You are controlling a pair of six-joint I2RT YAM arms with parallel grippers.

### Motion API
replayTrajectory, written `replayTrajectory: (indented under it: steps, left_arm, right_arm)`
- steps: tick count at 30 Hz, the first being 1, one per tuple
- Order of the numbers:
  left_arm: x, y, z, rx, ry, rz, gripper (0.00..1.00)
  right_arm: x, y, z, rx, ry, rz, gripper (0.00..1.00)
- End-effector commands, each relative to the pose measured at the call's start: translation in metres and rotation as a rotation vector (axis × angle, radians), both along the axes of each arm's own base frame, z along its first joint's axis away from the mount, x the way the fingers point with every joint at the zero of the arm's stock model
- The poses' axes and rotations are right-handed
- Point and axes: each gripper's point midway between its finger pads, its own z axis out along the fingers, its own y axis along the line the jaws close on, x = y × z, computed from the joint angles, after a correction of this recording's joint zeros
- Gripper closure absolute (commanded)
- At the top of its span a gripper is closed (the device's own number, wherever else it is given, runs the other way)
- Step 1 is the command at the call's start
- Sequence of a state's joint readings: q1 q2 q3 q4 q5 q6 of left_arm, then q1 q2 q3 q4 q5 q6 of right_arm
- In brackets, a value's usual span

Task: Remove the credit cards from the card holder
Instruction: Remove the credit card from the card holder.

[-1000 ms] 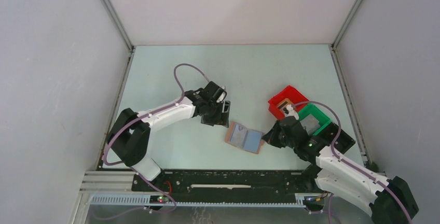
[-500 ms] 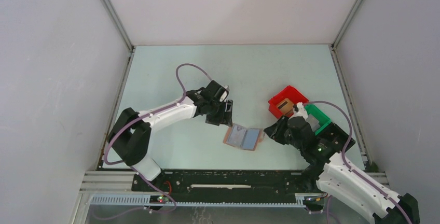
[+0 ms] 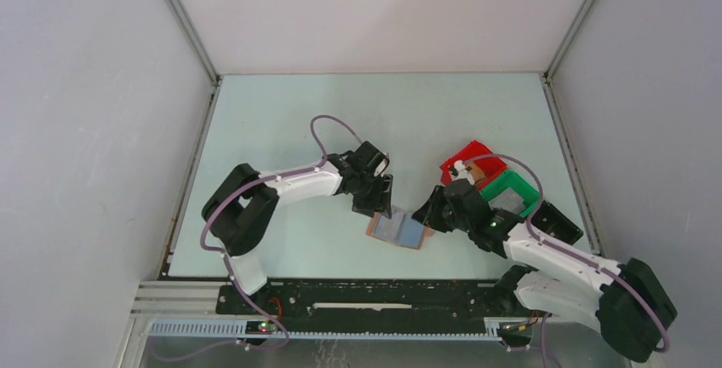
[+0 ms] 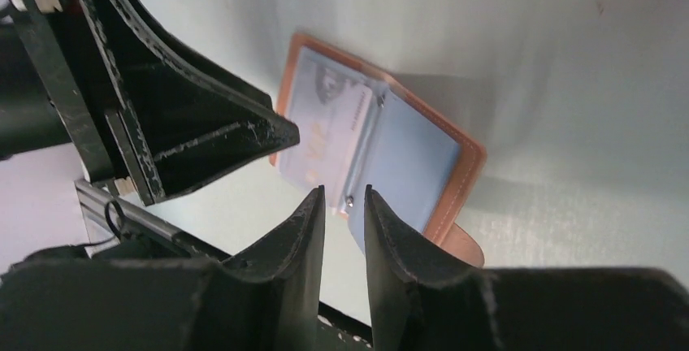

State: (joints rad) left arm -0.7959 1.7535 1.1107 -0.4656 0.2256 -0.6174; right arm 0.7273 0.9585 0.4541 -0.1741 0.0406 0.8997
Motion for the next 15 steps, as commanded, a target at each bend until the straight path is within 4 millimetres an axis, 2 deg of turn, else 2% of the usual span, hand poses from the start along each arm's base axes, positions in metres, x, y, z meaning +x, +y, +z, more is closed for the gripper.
replayTrajectory:
  steps: [1,4,7,9,15]
  left_arm:
    - [0.002,-0.011,-0.008,-0.023,0.04,0.017,0.42]
    - [-0.005,-0.009,-0.024,-0.012,0.081,0.023,0.42]
    - [-0.009,-0.005,-0.033,0.007,0.099,0.027,0.42]
    - [-0.01,-0.002,-0.037,0.017,0.105,0.032,0.42]
    - [-0.012,0.0,-0.046,0.031,0.126,0.039,0.42]
  right_arm:
    - [-0.003,0.015,-0.008,0.019,0.047,0.076,0.69]
    - [-0.009,0.004,-0.038,-0.046,0.127,0.039,0.71]
    - [-0.013,-0.011,-0.053,-0.101,0.157,-0.022,0.69]
    - [-0.014,-0.02,-0.056,-0.126,0.164,-0.057,0.66]
    - [-0.014,-0.031,-0.045,-0.124,0.126,-0.118,0.56]
